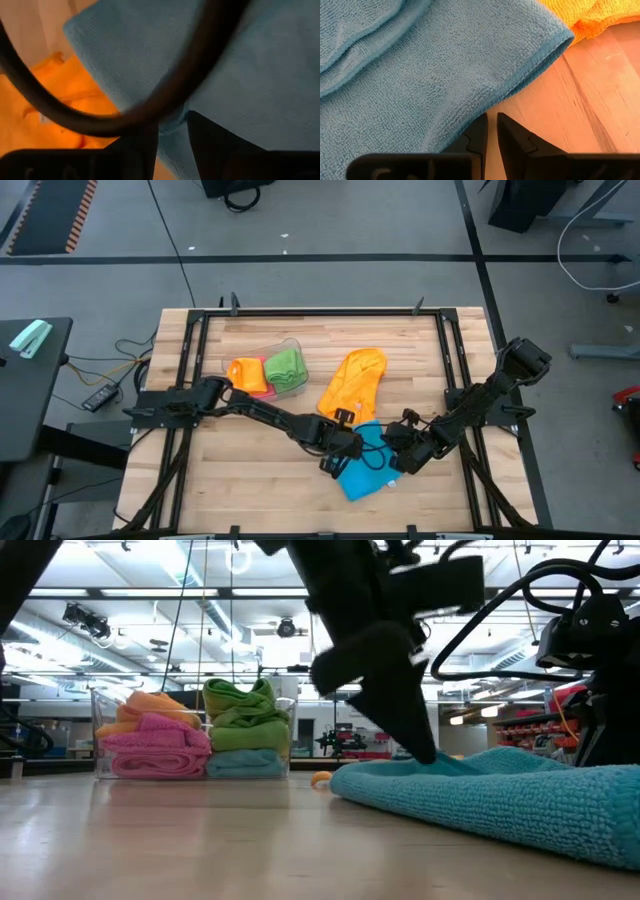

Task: Fold microfiber towels
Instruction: Fold the blue microfiber towel

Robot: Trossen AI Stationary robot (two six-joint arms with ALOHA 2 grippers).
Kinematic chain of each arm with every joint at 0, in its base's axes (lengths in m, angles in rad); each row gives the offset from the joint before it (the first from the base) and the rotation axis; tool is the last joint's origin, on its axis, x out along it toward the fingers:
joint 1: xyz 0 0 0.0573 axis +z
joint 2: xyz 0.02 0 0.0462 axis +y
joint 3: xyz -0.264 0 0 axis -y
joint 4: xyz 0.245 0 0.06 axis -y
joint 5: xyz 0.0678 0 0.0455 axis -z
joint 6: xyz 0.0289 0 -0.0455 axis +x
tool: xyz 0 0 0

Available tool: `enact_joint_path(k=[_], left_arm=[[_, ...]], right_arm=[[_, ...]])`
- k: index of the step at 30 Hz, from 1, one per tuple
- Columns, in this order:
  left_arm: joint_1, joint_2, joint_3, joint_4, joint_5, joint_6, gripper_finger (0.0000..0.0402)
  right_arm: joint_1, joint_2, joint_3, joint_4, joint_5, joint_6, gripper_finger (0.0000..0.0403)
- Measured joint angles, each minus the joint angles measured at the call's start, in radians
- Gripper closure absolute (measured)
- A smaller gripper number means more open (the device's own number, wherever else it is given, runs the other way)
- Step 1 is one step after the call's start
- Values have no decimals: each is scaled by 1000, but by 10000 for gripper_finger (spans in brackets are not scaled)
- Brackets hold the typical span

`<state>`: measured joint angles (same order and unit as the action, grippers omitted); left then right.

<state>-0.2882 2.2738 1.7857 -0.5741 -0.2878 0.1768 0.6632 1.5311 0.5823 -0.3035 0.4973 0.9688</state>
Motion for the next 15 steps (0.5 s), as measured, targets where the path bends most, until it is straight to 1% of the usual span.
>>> enact_joint_path(k=[5,10,15], left_arm=[[6,48,0,63,-2,62,289],[-8,44,0,93,-7,74,297],[-42,14,1,73,-15,96,312]], right_arm=[[1,0,0,5,0,-3,354],[1,0,0,10,0,-10,354],[1,0,0,14,0,-10,354]])
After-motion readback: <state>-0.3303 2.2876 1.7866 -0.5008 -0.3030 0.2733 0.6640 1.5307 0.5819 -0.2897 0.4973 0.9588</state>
